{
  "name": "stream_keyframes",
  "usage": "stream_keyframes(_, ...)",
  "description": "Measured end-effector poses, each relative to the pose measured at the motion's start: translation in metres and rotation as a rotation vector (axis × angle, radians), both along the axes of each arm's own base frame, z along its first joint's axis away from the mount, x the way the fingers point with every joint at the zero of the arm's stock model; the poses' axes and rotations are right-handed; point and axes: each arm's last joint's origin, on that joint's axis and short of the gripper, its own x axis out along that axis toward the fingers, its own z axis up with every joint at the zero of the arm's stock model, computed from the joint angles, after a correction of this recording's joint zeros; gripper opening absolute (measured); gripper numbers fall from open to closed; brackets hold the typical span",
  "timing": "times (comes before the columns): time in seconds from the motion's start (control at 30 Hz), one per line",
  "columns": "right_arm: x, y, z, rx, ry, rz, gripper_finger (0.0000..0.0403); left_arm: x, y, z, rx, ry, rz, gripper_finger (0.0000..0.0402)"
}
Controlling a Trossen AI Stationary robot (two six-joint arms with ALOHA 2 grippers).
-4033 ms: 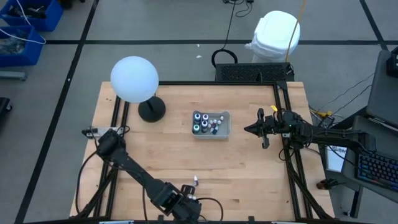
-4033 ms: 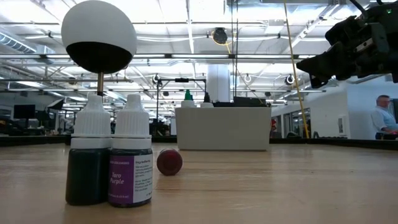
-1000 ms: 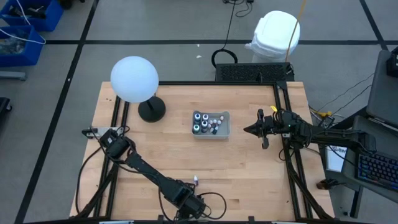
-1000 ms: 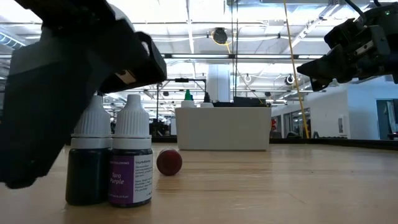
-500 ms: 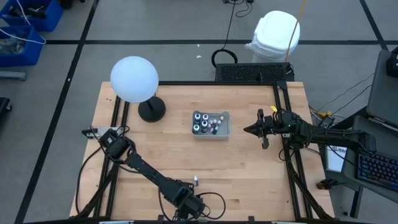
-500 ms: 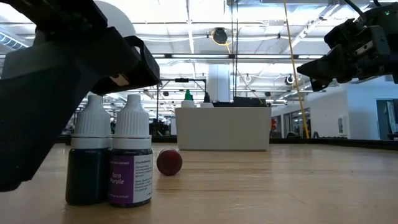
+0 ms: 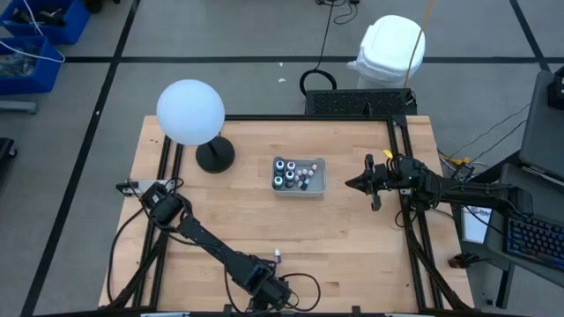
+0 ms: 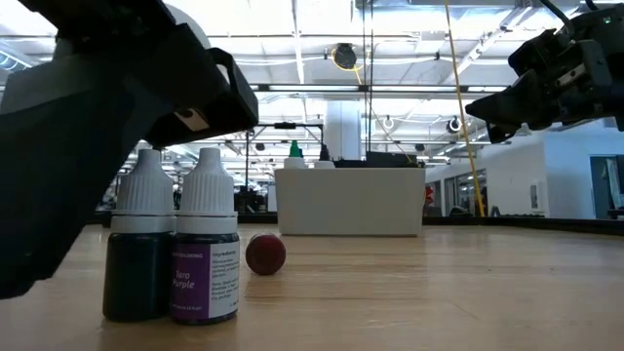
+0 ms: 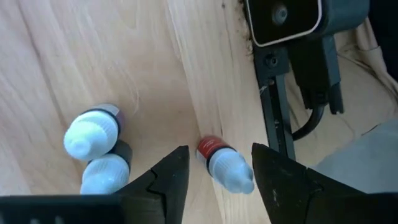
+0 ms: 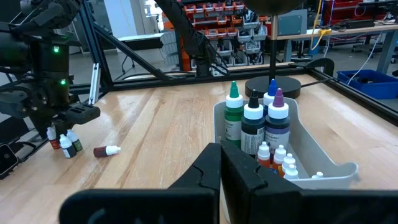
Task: Pick & Place food coloring
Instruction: Put the bottom small red food coloring bottle into the gray bin
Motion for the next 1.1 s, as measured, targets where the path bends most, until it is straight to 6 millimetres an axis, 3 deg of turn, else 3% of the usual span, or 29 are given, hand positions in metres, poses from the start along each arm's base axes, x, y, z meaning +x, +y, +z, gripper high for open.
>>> stream_keyframes(0.33, 0.000, 0.000, 0.000, 0.000, 0.000, 0.000, 0.0000, -0.001, 0.000, 0.001, 0.004, 0.006, -0.001, 0.0085)
stream_keyframes(0.67, 0.000, 0.000, 0.000, 0.000, 0.000, 0.000, 0.0000, -0.002, 0.000, 0.004, -0.018, 0.015, -0.014, 0.0081)
stream_keyframes(0.77, 0.000, 0.000, 0.000, 0.000, 0.000, 0.000, 0.0000, -0.005, 0.001, 0.021, -0.014, -0.040, -0.026, 0.0076)
stream_keyframes(0.93, 0.000, 0.000, 0.000, 0.001, 0.002, 0.000, 0.0000, -0.013, 0.010, 0.069, 0.033, -0.201, -0.026, 0.0080)
stream_keyframes(1.1, 0.000, 0.000, 0.000, 0.001, 0.002, 0.000, 0.0000, -0.034, 0.028, 0.118, 0.142, -0.310, 0.031, 0.0076)
